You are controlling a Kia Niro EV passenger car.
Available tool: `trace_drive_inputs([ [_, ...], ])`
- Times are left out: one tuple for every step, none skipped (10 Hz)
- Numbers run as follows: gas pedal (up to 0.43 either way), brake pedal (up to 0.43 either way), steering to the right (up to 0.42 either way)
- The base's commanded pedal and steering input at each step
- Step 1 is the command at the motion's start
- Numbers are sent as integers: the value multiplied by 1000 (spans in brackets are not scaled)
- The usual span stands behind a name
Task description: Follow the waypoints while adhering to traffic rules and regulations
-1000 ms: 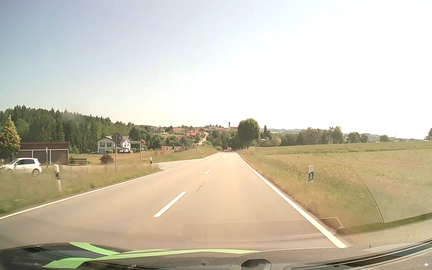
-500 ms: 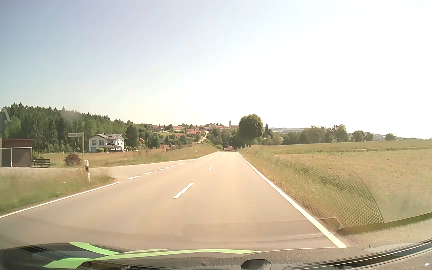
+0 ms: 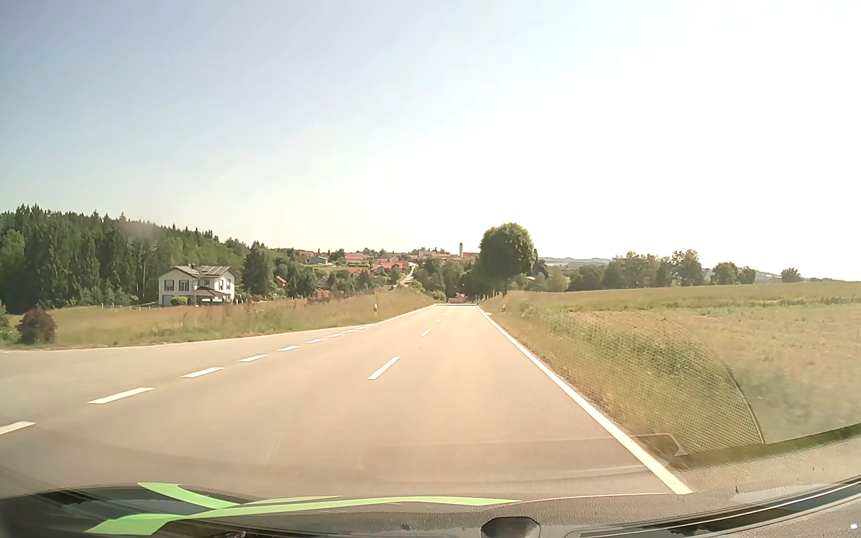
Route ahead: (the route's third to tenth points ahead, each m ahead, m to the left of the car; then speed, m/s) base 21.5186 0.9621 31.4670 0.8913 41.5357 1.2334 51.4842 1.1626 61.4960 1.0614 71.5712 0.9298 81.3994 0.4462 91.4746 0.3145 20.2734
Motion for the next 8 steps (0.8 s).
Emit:
trace_drive_inputs([
  [138, 0, -1],
  [138, 0, -1],
  [138, 0, -1],
  [138, 0, -1],
  [130, 0, -1],
  [118, 0, -2],
  [118, 0, -1],
  [118, 0, -1],
])
